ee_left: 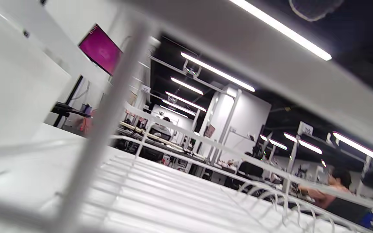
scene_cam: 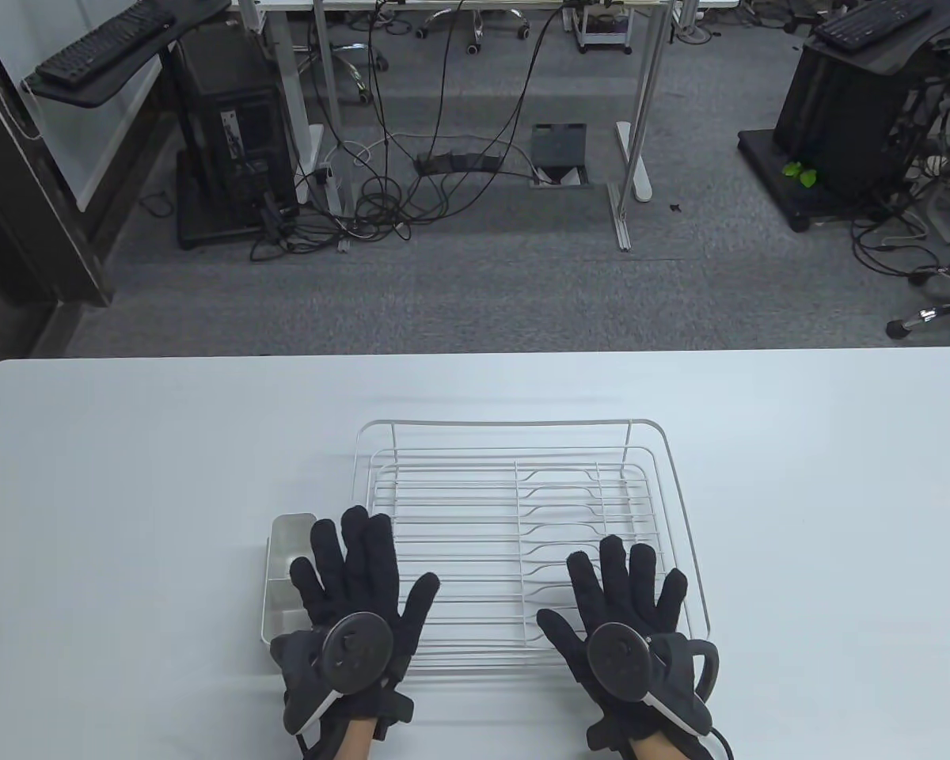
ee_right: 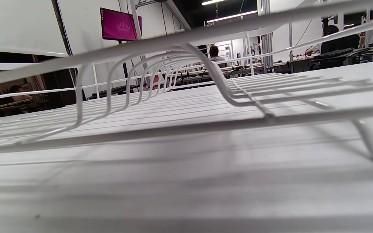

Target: Hang the cutlery bin on dish rack (Opening facing upward)

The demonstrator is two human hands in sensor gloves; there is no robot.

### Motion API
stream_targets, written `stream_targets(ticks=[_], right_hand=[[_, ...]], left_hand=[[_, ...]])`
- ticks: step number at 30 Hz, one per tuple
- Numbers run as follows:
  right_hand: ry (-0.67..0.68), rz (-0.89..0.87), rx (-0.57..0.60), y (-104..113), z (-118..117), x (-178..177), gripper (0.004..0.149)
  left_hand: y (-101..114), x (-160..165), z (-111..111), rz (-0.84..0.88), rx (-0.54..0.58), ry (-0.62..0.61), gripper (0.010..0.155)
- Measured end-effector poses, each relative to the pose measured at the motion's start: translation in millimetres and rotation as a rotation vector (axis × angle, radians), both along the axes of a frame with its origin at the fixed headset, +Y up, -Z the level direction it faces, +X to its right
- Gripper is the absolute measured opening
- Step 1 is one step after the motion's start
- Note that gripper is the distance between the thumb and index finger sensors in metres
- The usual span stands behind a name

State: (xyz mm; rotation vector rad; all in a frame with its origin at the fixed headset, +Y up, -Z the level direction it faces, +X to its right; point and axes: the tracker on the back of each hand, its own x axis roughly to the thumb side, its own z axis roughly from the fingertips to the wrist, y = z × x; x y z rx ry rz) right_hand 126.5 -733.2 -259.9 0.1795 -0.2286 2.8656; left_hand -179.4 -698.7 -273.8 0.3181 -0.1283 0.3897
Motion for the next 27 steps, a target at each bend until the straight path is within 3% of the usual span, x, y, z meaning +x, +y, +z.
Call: stream_targets(ticks=[10,19,27], right_hand=[[0.000,0.000,0.000,-0.1,-0.1,0.0,0.080],[0.001,0.000,-0.001,-0.2,-0.1,0.0,0.080],[0.001,0.000,0.000,-0.2,-0.1,0.1,0.080]], left_hand=[[-2.9,-63.3,0.5,0.261,-0.013,0.189,0.080],[-25.0,-105.4,-3.1,0.451,-0.117,0.305,0.080],[-48.6,-123.4,-5.6,0.622,-0.220,0.343,0.080]])
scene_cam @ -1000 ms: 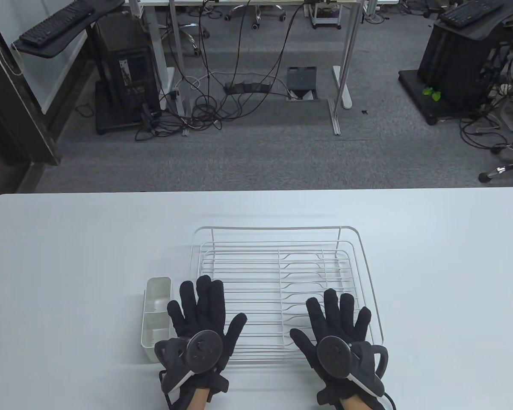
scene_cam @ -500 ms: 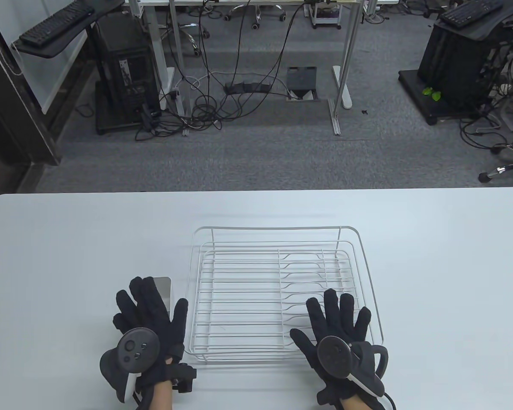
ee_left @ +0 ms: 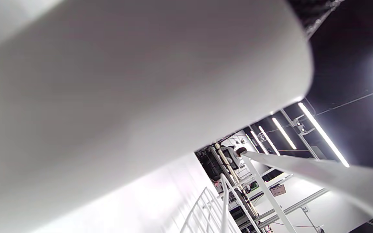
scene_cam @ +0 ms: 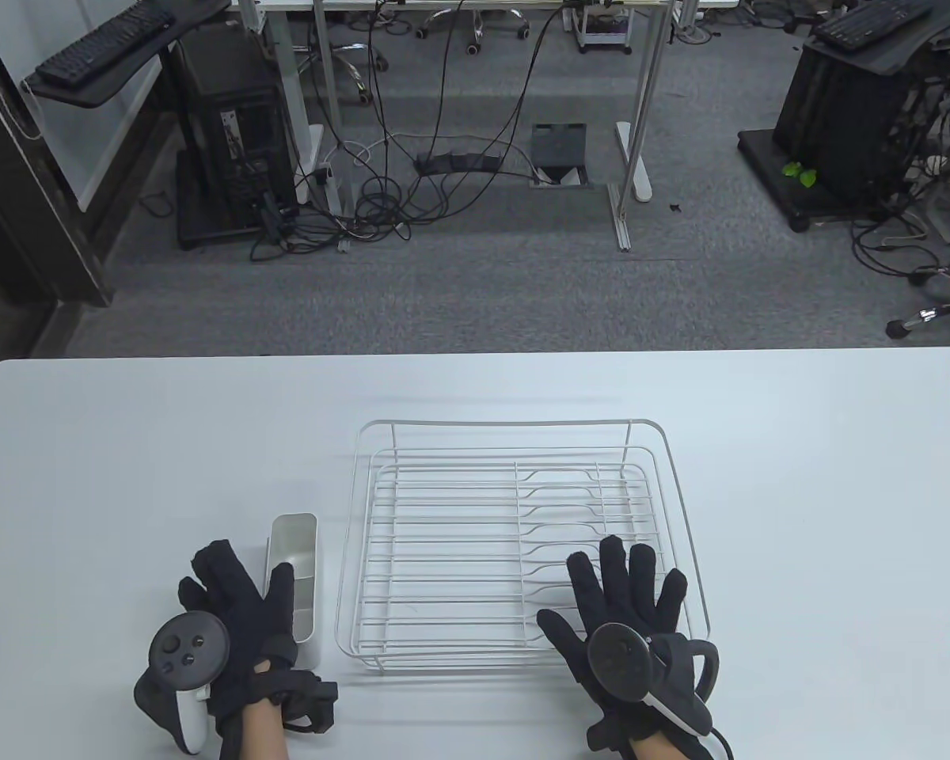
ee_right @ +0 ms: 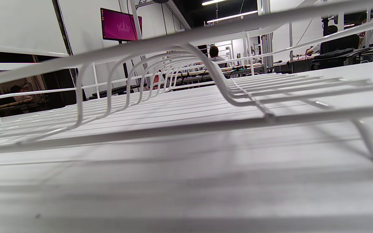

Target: Hang the cutlery bin on dish rack (Opening facing upward)

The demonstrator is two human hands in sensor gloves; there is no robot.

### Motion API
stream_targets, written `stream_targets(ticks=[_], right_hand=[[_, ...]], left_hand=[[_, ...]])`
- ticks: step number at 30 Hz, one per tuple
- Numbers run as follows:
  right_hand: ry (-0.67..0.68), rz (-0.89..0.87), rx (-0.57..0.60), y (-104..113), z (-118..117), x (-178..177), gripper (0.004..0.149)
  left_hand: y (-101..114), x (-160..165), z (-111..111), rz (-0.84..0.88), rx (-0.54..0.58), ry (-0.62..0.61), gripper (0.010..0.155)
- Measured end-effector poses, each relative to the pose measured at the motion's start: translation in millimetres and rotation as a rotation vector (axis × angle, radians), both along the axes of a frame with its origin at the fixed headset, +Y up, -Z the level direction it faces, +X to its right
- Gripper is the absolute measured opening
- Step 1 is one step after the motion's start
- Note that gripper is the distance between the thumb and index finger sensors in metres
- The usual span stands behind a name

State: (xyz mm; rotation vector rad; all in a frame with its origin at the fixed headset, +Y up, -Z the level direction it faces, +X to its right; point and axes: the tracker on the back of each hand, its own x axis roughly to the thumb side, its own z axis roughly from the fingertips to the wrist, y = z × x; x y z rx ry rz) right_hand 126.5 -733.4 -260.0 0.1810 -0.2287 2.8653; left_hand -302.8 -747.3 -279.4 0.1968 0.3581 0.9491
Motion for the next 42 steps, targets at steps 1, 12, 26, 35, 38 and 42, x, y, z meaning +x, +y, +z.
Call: stream_targets(ticks=[1,12,26,35,38,42], right_hand=[[0.000,0.000,0.000,0.0,0.0,0.0,0.080],[0.001,0.000,0.000,-0.1,0.1,0.0,0.080],[0.001,0.000,0.000,-0.2,0.1,0.0,0.080],[0.001,0.000,0.000,-0.3,0.0,0.0,0.080],[0.001,0.000,0.000,-0.3,0.0,0.0,0.080],[0.001,0.000,0.000,-0.3,0.0,0.0,0.080]], left_hand=[[-2.0,-0.5,-0.6,0.012,-0.009,-0.002,0.079],[-12.3,-2.4,-4.9,0.145,-0.018,-0.026,0.073],[-11.8,-0.5,-4.7,0.191,-0.014,-0.029,0.064],[-12.1,-0.4,-4.8,0.220,-0.011,-0.028,0.060],[-12.2,-0.7,-5.0,0.212,-0.010,-0.027,0.060],[-12.4,-0.9,-4.9,0.213,0.000,-0.022,0.060]])
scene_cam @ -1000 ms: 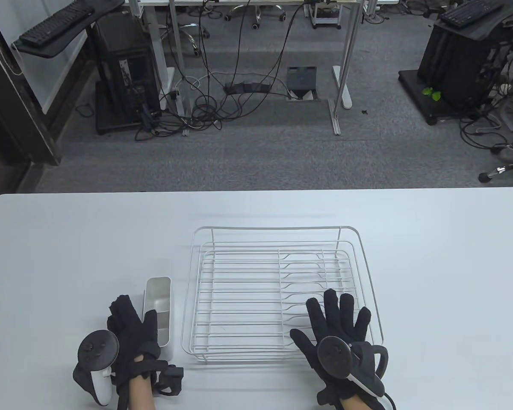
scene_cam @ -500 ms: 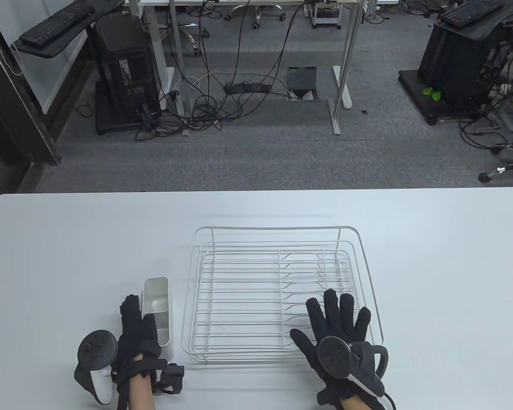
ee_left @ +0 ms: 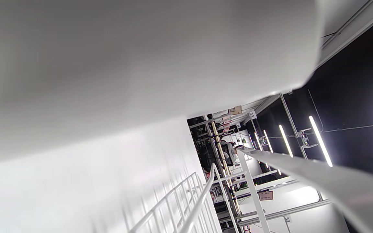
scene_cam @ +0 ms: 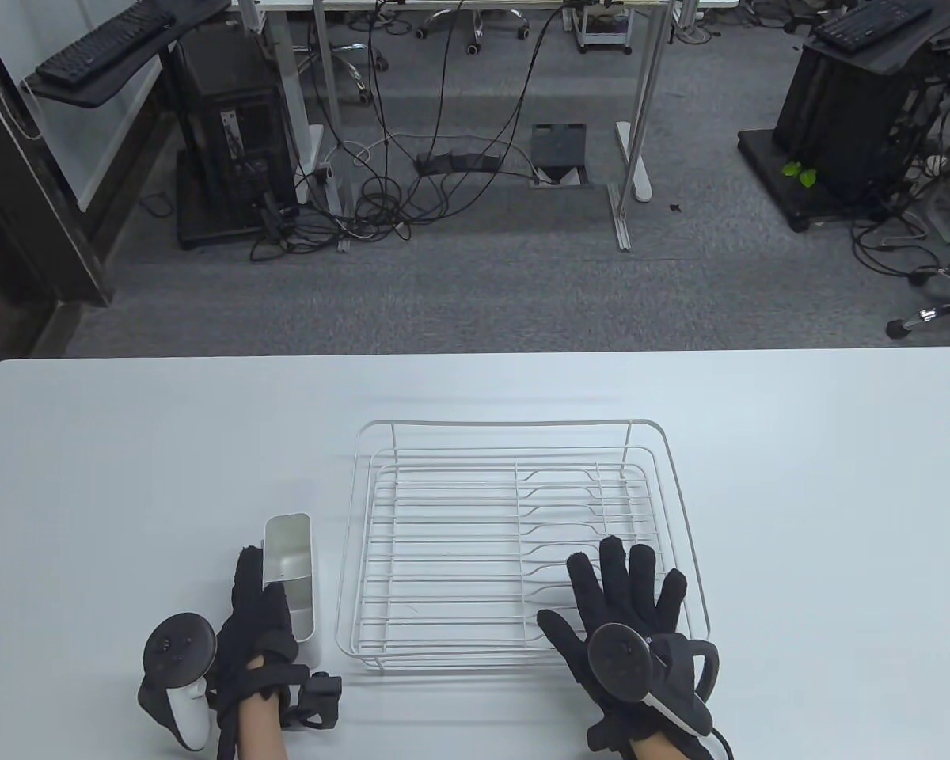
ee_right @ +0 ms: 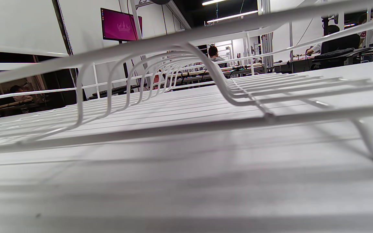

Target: Hang the cutlery bin on dish rack (Opening facing upward)

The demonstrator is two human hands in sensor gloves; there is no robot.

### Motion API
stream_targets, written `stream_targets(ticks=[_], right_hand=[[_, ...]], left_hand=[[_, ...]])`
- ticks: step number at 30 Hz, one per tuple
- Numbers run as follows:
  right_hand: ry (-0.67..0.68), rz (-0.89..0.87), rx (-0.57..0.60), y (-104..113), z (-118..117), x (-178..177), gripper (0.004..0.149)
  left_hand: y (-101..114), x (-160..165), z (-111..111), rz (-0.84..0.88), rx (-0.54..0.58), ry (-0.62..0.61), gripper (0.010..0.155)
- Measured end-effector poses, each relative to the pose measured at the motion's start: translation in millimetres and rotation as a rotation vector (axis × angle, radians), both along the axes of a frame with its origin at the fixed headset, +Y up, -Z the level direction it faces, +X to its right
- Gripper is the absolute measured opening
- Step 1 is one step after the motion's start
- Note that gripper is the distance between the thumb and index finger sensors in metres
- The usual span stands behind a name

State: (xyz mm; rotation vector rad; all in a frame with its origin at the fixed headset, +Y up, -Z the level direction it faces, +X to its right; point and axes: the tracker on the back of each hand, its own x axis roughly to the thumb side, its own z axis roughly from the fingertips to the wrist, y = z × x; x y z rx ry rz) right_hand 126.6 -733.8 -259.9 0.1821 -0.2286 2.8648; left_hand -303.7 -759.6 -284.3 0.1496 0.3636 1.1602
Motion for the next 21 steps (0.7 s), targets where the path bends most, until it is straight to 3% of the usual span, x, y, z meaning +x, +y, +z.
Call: stream_targets(ticks=[21], right_hand=[[0.000,-0.001,0.000,0.0,0.0,0.1,0.080]], left_hand=[[5.2,-2.4,3.0,0.015,0.060,0.021,0.059]])
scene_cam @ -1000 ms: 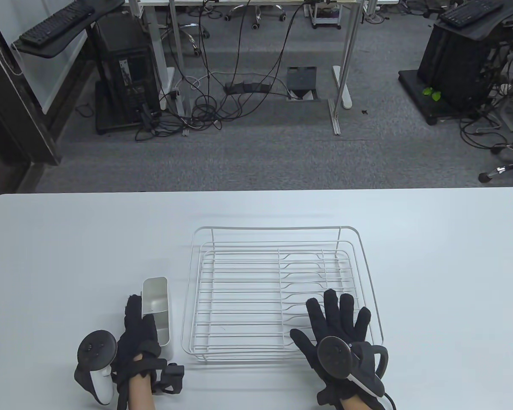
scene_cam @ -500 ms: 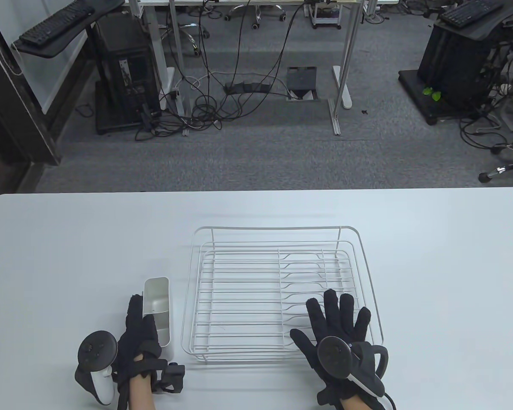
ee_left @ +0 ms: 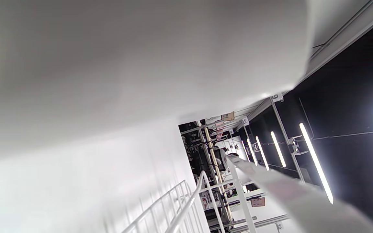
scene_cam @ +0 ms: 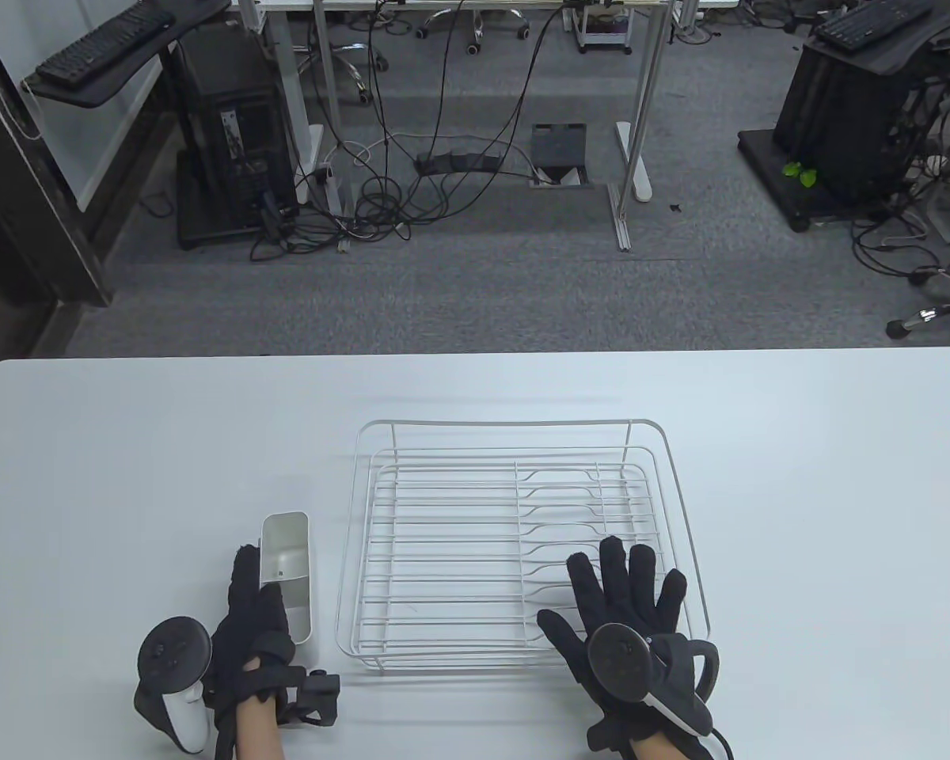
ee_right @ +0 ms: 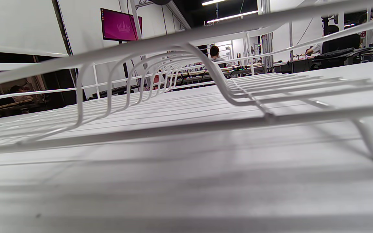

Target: Hang the cutlery bin on dish rack (Opening facing upward)

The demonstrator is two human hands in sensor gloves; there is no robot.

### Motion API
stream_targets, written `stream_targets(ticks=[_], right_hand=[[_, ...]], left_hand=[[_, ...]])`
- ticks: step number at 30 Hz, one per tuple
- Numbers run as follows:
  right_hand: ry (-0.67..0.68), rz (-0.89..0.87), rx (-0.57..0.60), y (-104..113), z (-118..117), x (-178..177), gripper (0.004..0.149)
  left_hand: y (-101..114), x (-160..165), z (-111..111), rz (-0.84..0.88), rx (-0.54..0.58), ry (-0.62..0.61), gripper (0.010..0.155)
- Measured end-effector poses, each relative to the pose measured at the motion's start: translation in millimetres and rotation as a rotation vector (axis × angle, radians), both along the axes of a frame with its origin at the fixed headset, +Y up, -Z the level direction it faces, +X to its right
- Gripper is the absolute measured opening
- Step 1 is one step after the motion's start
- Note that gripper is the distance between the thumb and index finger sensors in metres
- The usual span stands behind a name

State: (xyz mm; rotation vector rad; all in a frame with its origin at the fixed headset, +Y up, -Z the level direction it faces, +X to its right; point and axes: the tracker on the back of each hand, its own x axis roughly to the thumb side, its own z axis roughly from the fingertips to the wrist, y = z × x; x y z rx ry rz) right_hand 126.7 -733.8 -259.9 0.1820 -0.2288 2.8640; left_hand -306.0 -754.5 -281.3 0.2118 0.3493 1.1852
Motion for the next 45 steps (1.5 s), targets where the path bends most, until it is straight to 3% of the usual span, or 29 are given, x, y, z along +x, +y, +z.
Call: stream_targets(ticks=[15,30,45], right_hand=[[0.000,0.000,0.000,-0.1,-0.1,0.1,0.080],[0.000,0.000,0.000,-0.1,-0.1,0.1,0.080],[0.001,-0.001,0.005,-0.2,0.1,0.2,0.080]], left_hand=[[28.9,-1.0,15.1,0.018,0.223,0.044,0.059],[51.3,19.6,27.3,0.058,0.459,0.067,0.059],[57.6,68.4,23.2,0.064,0.515,-0.053,0.059]])
